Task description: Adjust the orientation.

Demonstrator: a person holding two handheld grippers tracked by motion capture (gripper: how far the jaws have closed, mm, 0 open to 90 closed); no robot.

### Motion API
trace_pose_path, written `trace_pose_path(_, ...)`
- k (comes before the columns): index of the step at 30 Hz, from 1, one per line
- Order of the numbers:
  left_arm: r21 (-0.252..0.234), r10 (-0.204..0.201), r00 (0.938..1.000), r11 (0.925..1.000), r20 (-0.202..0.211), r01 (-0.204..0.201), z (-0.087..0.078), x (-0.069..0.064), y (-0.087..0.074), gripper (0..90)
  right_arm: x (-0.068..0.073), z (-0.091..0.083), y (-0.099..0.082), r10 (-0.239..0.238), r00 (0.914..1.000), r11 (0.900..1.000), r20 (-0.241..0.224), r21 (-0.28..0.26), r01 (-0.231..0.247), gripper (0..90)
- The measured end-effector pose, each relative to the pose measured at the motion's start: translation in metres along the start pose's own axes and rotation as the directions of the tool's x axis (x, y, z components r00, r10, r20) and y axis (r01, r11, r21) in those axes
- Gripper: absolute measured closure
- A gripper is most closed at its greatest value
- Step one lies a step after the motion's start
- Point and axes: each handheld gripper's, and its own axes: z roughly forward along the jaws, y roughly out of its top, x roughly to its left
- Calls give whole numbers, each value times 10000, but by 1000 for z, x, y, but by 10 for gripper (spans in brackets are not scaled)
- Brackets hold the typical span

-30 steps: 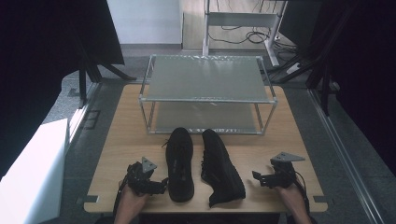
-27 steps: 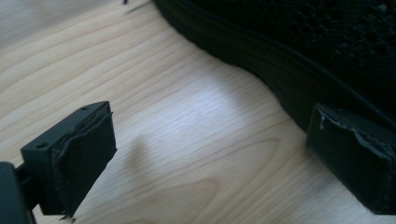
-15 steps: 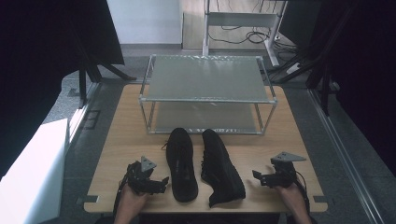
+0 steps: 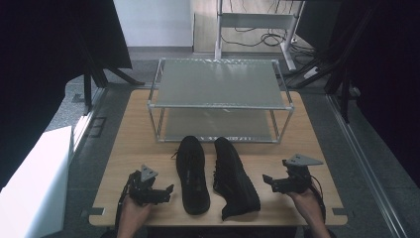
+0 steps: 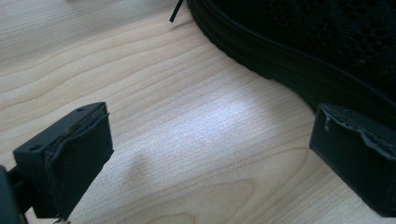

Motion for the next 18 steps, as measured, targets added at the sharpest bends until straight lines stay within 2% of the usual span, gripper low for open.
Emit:
trace_pose_path(4, 18, -33, 10000, 10000, -29, 34, 0, 0, 0, 0, 6, 0, 8, 37, 9998, 10000, -209, -75, -39, 0)
trace_pose_path(5, 34, -33, 10000, 10000, -54, 33, 0, 0, 1, 0, 12, 1, 15, 16, 9992, 9999, -397, -121, -21, 0)
trace_pose_path(10, 187, -132, 9999, 9997, -110, 134, -1, 1, 1, 0, 29, 9, 30, -283, 9966, 9995, -772, -143, 272, 0)
trace_pose_path(11, 187, -132, 9999, 9997, -110, 134, -1, 1, 1, 0, 29, 9, 30, -283, 9966, 9995, -772, -143, 272, 0)
trace_pose_path(12, 222, -152, 9998, 9996, -125, 155, -1, 1, 1, 0, 38, 14, 35, -452, 9944, 9989, -956, -131, 442, 0)
trace_pose_path(14, 254, -164, 9998, 9995, -120, 167, -1, 1, 1, 0, 47, 20, 39, -654, 9912, 9979, -1150, -61, 651, 0)
trace_pose_path(15, 254, -164, 9998, 9995, -120, 167, -1, 1, 1, 0, 47, 20, 39, -654, 9912, 9979, -1150, -61, 651, 0)
trace_pose_path(16, 292, -157, 9998, 9994, -90, 159, 0, 1, 1, 0, 55, 28, 40, -919, 9887, 9955, -1184, 112, 939, 0)
trace_pose_path(18, 324, -134, 9999, 9994, -87, 137, 0, 0, 2, 0, 61, 33, 41, -1048, 9869, 9938, -1224, 229, 1084, 0)
